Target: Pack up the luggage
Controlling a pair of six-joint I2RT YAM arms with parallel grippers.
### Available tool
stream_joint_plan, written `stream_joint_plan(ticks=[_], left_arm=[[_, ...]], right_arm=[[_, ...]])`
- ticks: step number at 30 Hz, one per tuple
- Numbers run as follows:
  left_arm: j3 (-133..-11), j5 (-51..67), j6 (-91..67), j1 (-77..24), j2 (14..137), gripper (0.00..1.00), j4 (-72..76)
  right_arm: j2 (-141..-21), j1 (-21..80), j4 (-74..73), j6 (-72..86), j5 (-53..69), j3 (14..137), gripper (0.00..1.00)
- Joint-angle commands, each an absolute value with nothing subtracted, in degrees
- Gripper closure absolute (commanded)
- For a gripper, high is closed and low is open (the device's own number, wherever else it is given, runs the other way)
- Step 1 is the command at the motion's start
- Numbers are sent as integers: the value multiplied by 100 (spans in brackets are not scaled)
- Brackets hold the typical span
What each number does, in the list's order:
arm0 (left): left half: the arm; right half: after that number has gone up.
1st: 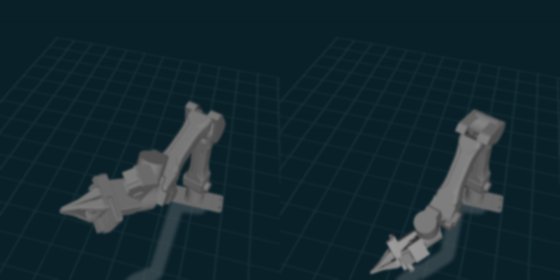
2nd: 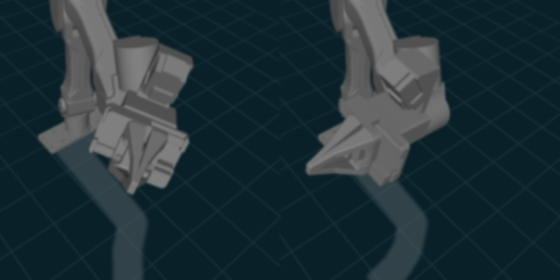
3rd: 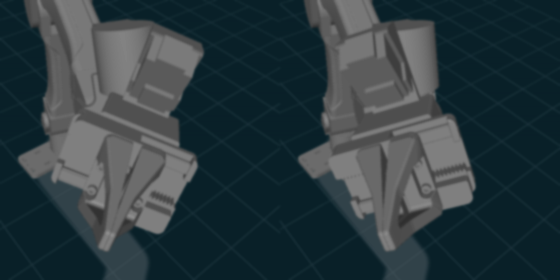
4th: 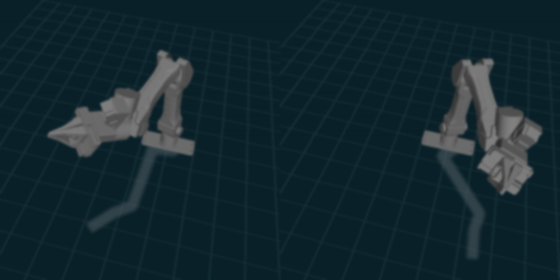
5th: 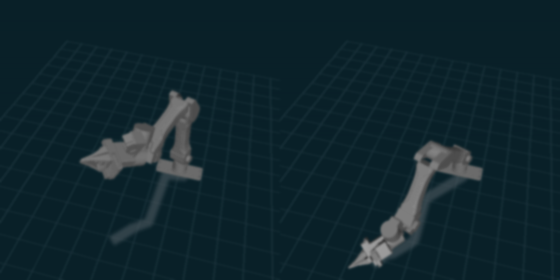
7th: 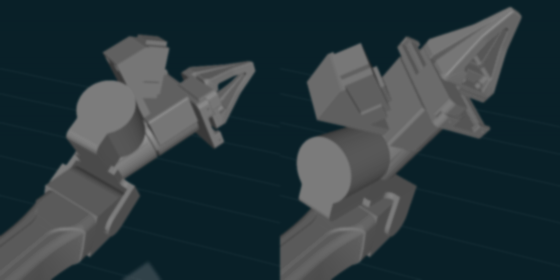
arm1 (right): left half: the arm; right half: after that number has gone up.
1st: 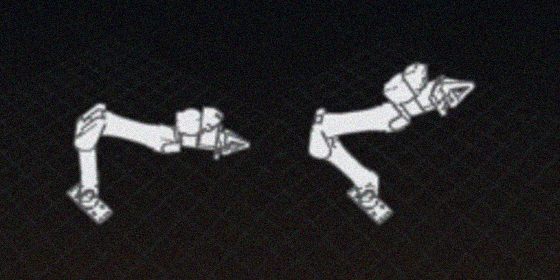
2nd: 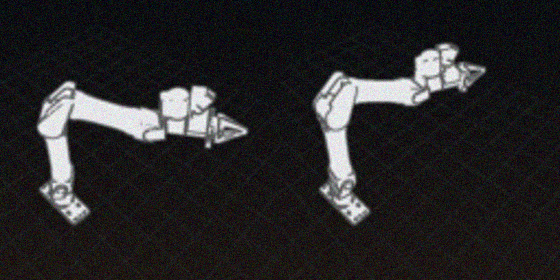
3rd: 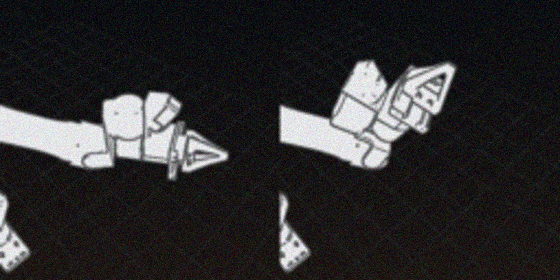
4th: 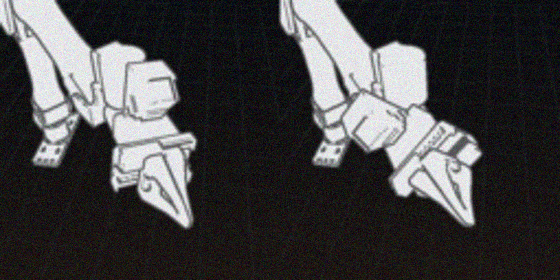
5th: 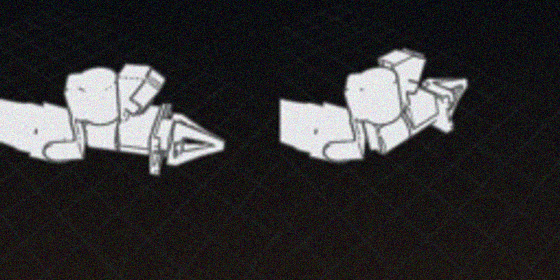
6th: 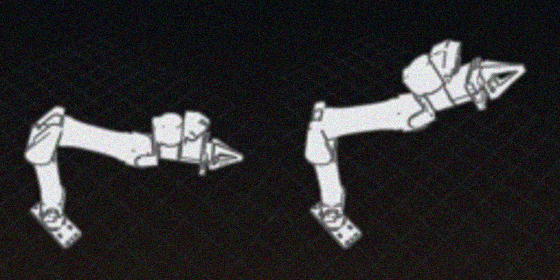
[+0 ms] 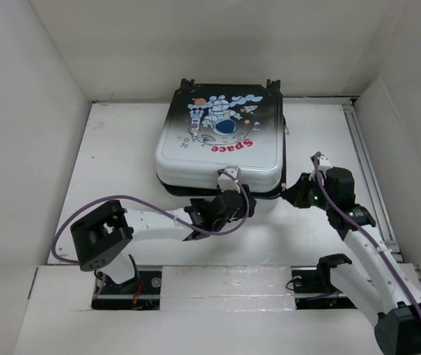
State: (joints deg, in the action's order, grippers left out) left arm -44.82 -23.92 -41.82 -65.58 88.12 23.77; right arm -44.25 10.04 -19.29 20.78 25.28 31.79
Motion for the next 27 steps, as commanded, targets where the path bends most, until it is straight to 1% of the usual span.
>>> stream_joint_plan(ticks=[1,3,4,5,6,7,8,9,10,11,13,14,15,16,17,18,20,21,22,23,24,25,26,27], left_arm=[[-4869,-2339,-4351,-6047,9360,54,2856],[-5044,-2338,-4403,-6047,9475,54,2856],[-5045,-2338,-4403,-6047,9553,54,2856],[-5115,-2338,-4403,-6047,9554,54,2856],[-5176,-2338,-4403,-6047,9623,54,2856],[-5177,-2338,-4403,-6047,9624,54,2856],[-5177,-2338,-4473,-6047,9624,54,2856],[-5177,-2338,-4474,-6047,9624,54,2856],[-5177,-2338,-4474,-5995,9676,54,2926],[-5177,-2338,-4526,-5994,9677,54,2927],[-5229,-2338,-4579,-5994,9756,54,3006],[-5229,-2268,-4579,-5994,9817,54,3006],[-5317,-2268,-4640,-5994,9878,54,3058],[-5370,-2268,-4641,-5994,9879,54,3059],[-5370,-2207,-4641,-5994,9940,54,3250],[-5370,-2128,-4641,-5994,9940,54,3313],[-5493,-2075,-4641,-5994,10020,54,3313],[-5493,-2074,-4702,-5994,10020,54,3313],[-5493,-2013,-4702,-5994,10020,54,3313],[-5380,-2013,-4702,-5994,9880,54,3313],[-5275,-2082,-4702,-5994,9748,53,3313],[-5160,-2214,-4702,-5994,9608,53,3313],[-4541,-2424,-4702,-5994,8841,45,3313],[-4535,-2426,-4702,-5994,8833,45,3218]], right_arm=[[-4210,1748,-1728,2749,4970,3402,100],[-4140,1924,-1093,3528,5395,3147,100],[-4070,2012,-550,3768,5527,3146,100],[-4017,2091,-545,3823,5615,3207,100],[-4017,2092,-675,3728,5695,3382,100],[-4017,2040,-973,3248,5695,3601,100],[-4017,1987,-1593,3026,5695,3812,100],[-4130,1986,-1817,2858,5565,4110,100],[-4314,2082,-1898,2865,5476,4113,100],[-4394,2196,-1298,3144,5476,4052,100],[-4518,2749,-173,3881,5476,3421,100],[-4700,2951,425,4590,5397,3201,100],[-4798,3301,1605,4927,5292,2834,100],[-4895,3461,2435,5374,5239,2604,100],[-5113,3585,3366,6214,5169,2401,100],[-5237,3690,4758,6370,5090,2269,100],[-5466,3753,5324,6574,5352,2215,100],[-5519,3753,5413,6574,5405,2215,100],[-5520,3666,4962,6479,5405,2284,100],[-5433,3552,4304,6164,5318,2450,100],[-5232,3438,3471,5239,5187,2591,100],[-5125,3350,1853,4795,4968,2741,100],[-4802,2931,1097,4242,4400,2847,100],[-4703,2927,1090,4236,4395,2848,100]])
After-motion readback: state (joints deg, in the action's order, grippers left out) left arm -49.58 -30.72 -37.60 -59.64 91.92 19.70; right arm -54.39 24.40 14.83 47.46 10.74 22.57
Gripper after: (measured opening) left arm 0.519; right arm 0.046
